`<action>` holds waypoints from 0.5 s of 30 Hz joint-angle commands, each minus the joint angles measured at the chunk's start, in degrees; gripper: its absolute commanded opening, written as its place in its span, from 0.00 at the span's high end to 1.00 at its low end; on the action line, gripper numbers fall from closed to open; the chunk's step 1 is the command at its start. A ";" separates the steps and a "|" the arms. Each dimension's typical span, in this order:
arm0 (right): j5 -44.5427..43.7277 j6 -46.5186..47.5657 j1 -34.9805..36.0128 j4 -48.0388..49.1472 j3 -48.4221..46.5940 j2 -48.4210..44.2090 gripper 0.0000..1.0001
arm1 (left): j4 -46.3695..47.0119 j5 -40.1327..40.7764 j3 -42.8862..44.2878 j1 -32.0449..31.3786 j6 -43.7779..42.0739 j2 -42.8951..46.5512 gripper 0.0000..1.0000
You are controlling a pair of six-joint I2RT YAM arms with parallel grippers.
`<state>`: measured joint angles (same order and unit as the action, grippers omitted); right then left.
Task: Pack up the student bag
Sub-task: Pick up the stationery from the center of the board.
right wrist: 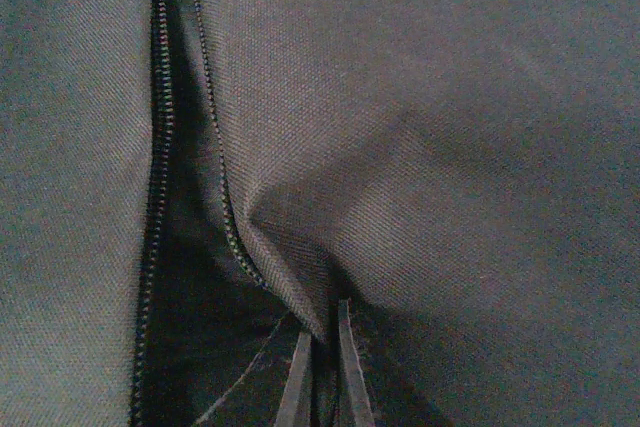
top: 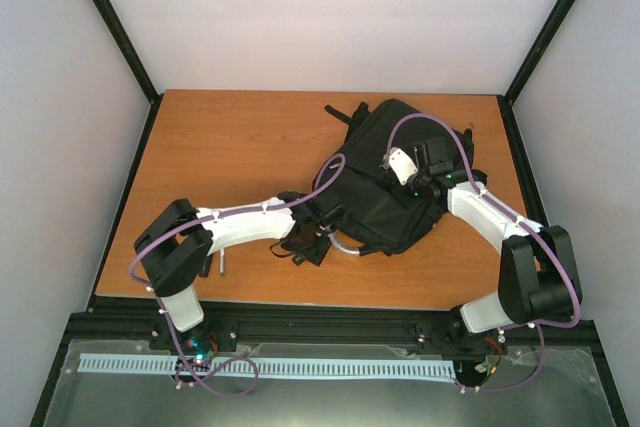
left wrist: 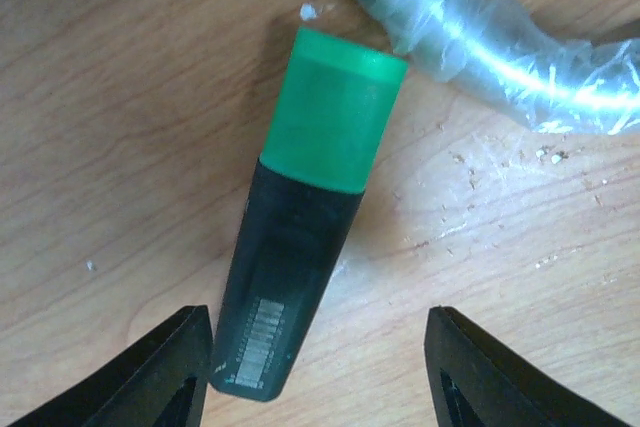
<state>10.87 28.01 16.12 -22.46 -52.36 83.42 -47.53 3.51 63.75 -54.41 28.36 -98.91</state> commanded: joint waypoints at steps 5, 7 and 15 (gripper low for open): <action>0.86 0.20 -0.04 -0.73 -0.77 -0.26 0.94 | -0.93 -2.75 3.49 3.02 -5.77 -2.62 0.42; 0.89 0.20 -0.05 -0.73 -0.70 -0.18 0.94 | -0.71 -2.60 3.34 3.45 -6.19 -3.17 0.43; 0.85 0.20 -0.05 -0.72 -0.74 -0.12 0.94 | -0.91 -1.17 3.40 3.70 -6.03 -5.05 0.54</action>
<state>10.94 28.03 16.12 -22.48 -52.36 83.40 -47.66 1.02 65.32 -50.98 23.03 -103.31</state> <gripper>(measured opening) 0.063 0.492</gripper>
